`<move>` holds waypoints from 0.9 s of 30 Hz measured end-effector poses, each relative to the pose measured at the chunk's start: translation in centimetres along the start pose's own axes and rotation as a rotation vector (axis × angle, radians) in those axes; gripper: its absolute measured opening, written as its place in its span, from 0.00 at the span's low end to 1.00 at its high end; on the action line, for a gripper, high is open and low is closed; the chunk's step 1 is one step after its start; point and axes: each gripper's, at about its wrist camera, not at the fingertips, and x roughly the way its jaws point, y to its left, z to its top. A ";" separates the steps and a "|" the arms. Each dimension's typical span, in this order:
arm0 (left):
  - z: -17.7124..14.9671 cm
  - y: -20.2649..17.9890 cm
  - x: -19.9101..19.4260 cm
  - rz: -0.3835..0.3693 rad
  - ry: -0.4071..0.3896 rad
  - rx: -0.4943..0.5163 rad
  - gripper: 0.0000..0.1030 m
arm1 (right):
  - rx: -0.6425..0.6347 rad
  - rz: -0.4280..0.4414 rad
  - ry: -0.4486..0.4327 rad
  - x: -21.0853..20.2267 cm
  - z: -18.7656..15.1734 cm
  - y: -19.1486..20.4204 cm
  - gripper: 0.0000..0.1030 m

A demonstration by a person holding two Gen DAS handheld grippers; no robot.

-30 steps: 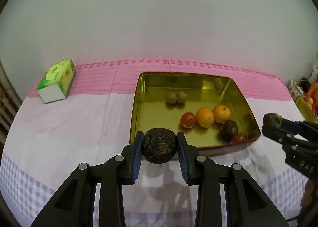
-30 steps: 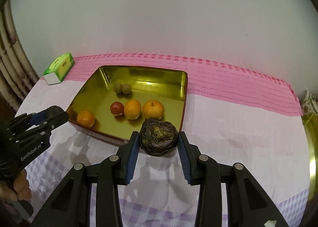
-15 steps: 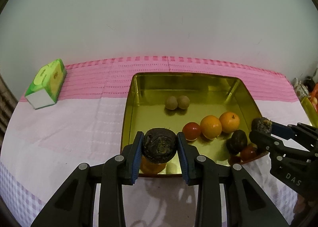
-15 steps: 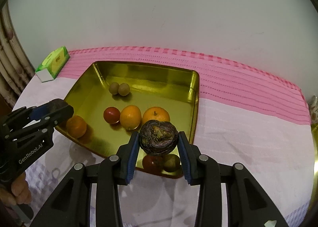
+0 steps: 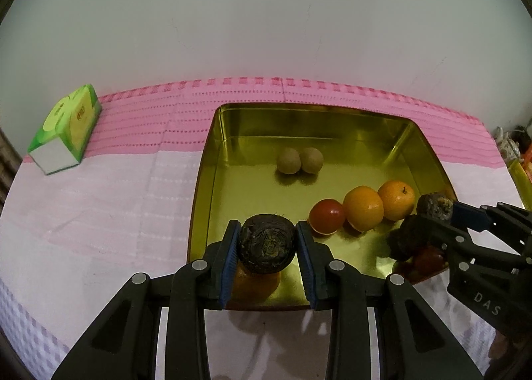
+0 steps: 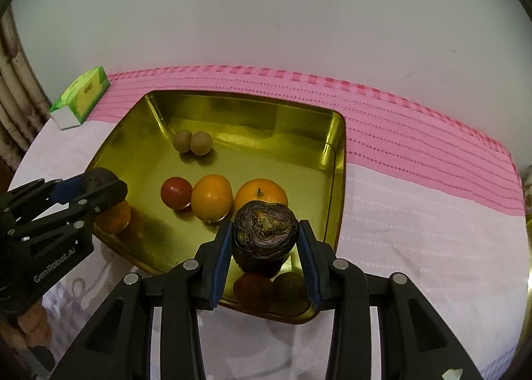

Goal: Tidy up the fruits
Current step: 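Carry both dark brown fruits over the TOFFEE tin with both grippers, then open left gripper to drop its fruit while right gripper releases its fruit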

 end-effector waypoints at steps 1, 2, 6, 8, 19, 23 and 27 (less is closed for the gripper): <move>0.0 0.0 0.1 0.002 0.004 -0.002 0.33 | -0.002 -0.002 0.004 0.1 0.0 0.0 0.35; -0.1 0.1 0.3 0.000 0.009 -0.004 0.33 | -0.002 -0.002 0.009 0.2 -0.1 0.0 0.35; -0.1 0.0 0.5 -0.001 0.010 0.003 0.33 | 0.001 -0.006 0.014 0.5 -0.1 0.1 0.35; 0.0 0.0 0.6 0.001 0.011 0.009 0.33 | -0.003 -0.009 0.015 0.6 0.1 0.2 0.35; 0.2 -0.4 0.4 0.003 0.020 0.021 0.36 | 0.001 -0.010 0.015 0.3 0.3 0.4 0.40; 0.1 -0.4 -0.2 0.014 0.008 0.021 0.48 | -0.001 -0.022 -0.001 -0.1 0.4 0.6 0.47; -0.2 -0.1 -1.0 0.014 0.002 0.013 0.49 | 0.005 -0.030 -0.012 -0.6 0.4 0.6 0.54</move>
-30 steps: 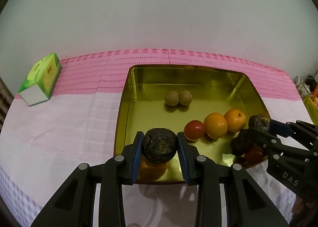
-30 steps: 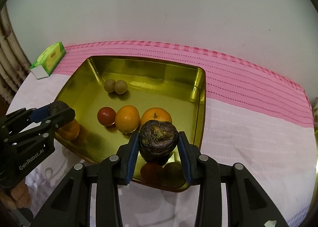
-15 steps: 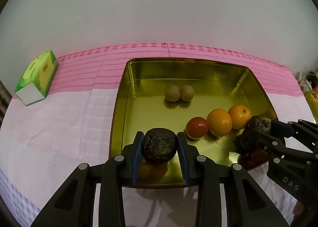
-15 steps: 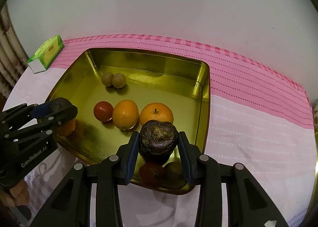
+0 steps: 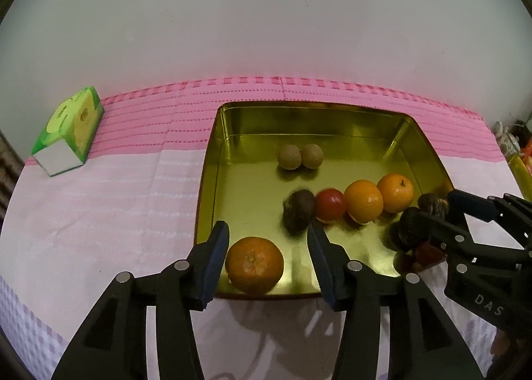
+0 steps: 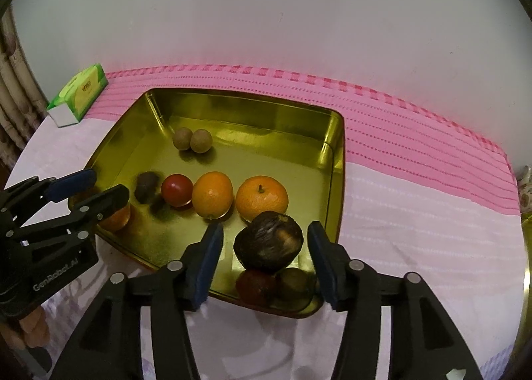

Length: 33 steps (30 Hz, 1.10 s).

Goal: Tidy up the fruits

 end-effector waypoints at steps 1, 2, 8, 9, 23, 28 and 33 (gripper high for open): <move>-0.1 0.0 -0.2 0.002 -0.001 0.000 0.50 | 0.001 -0.004 -0.005 -0.2 0.0 0.0 0.56; -0.1 0.1 -0.4 0.001 -0.003 -0.002 0.50 | 0.000 -0.009 -0.009 -0.4 -0.1 0.0 0.58; -1.1 0.4 -2.3 0.023 -0.016 -0.004 0.50 | 0.010 -0.011 -0.024 -1.8 -0.7 -0.1 0.61; -1.3 0.4 -2.6 0.027 -0.018 -0.003 0.50 | 0.014 -0.009 -0.025 -2.1 -1.0 -0.1 0.61; -6.0 0.3 -5.9 0.072 -0.007 -0.025 0.50 | 0.015 -0.012 -0.020 -5.7 -5.3 0.8 0.67; -7.4 0.1 -7.1 0.088 -0.007 -0.027 0.50 | 0.033 -0.005 -0.022 -6.7 -6.6 0.7 0.70; -8.4 -0.3 -7.9 0.101 -0.002 -0.032 0.50 | 0.027 0.003 -0.027 -7.4 -7.8 1.2 0.71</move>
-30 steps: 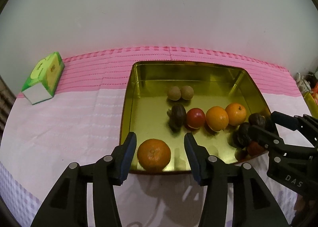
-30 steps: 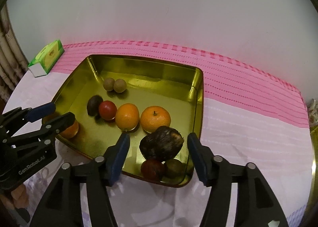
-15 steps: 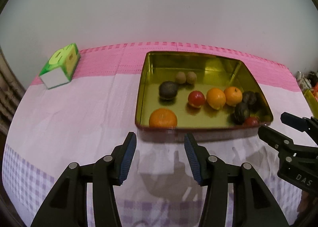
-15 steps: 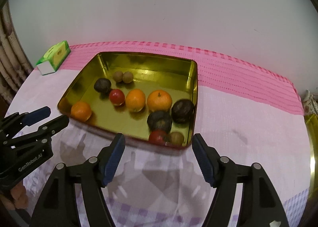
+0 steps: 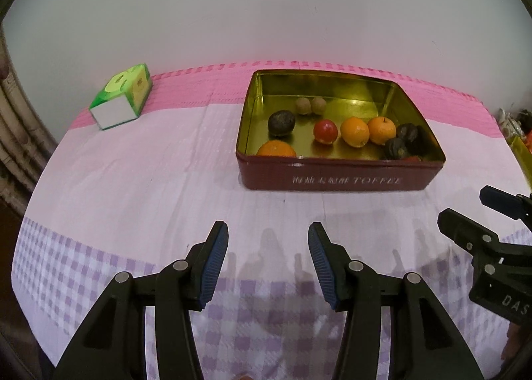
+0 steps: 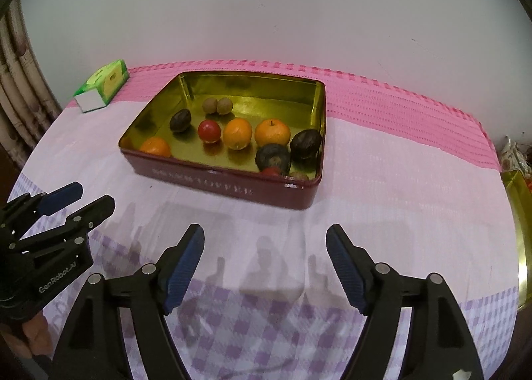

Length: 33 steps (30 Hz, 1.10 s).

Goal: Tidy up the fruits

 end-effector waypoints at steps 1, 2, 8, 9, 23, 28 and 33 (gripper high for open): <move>-0.2 0.0 -0.1 -0.004 0.007 -0.006 0.50 | 0.000 0.002 -0.001 -0.1 -0.2 0.1 0.72; -0.4 0.0 -0.1 -0.008 0.013 -0.009 0.50 | -0.002 0.003 -0.002 -0.2 -0.3 0.1 0.72; -1.2 -0.2 -0.6 -0.005 0.022 -0.011 0.50 | -0.004 0.003 -0.004 -0.6 -1.0 0.2 0.73; -1.2 -0.2 -0.7 -0.004 0.022 -0.012 0.50 | -0.004 0.004 -0.004 -0.6 -1.0 0.2 0.73; -1.8 -0.3 -1.3 0.001 0.025 -0.025 0.50 | -0.010 0.007 -0.005 -1.0 -1.5 0.0 0.74; -1.8 -0.4 -1.3 0.002 0.027 -0.028 0.50 | -0.013 0.008 -0.006 -1.0 -1.6 0.0 0.74; -1.8 -0.5 -1.2 0.005 0.027 -0.027 0.50 | -0.014 0.011 -0.002 -1.1 -1.7 0.0 0.74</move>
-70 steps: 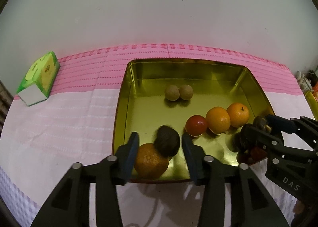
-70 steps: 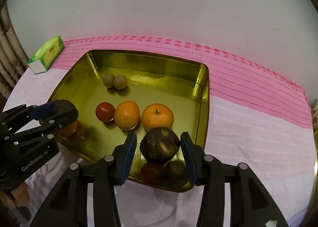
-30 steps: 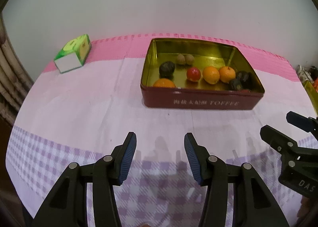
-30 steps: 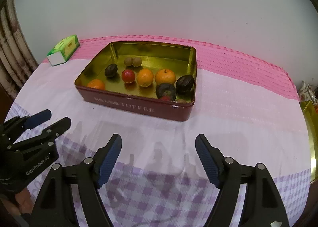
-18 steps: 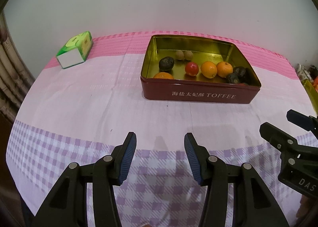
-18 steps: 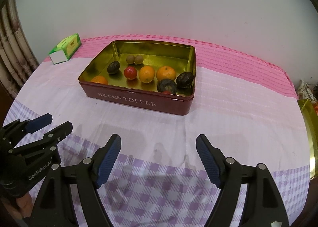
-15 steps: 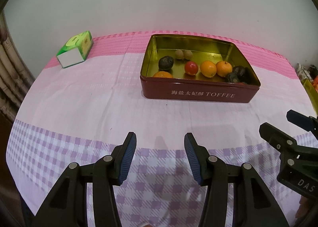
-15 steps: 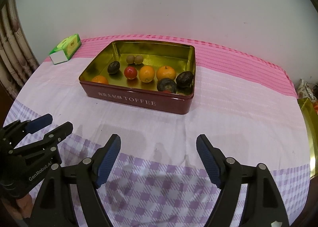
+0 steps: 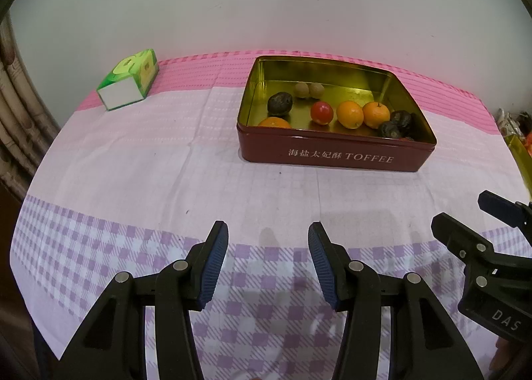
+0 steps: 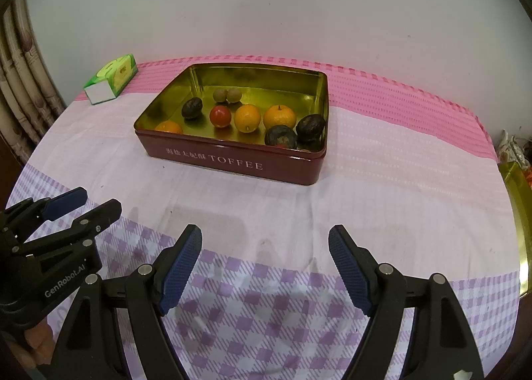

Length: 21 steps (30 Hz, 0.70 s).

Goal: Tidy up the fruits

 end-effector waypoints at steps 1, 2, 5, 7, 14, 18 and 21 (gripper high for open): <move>0.0 0.0 0.0 -0.002 0.000 0.000 0.50 | -0.001 0.000 0.001 0.0 0.0 0.0 0.74; 0.0 0.0 0.0 -0.003 0.001 0.000 0.50 | -0.003 -0.002 0.001 0.0 0.0 0.0 0.74; -0.1 0.0 0.1 -0.003 0.004 -0.006 0.50 | -0.003 -0.001 0.004 0.0 0.0 0.1 0.74; -0.1 0.1 0.1 -0.001 0.004 -0.006 0.50 | -0.002 -0.002 0.006 0.1 0.0 0.1 0.74; -0.3 0.1 0.3 -0.010 0.016 -0.025 0.50 | 0.001 -0.001 0.017 0.3 -0.2 0.0 0.74; -0.3 0.2 0.5 -0.010 0.017 -0.025 0.50 | 0.001 -0.001 0.019 0.3 -0.2 0.0 0.74; -0.4 0.2 0.5 -0.008 0.017 -0.025 0.50 | 0.004 0.001 0.021 0.3 -0.2 0.0 0.74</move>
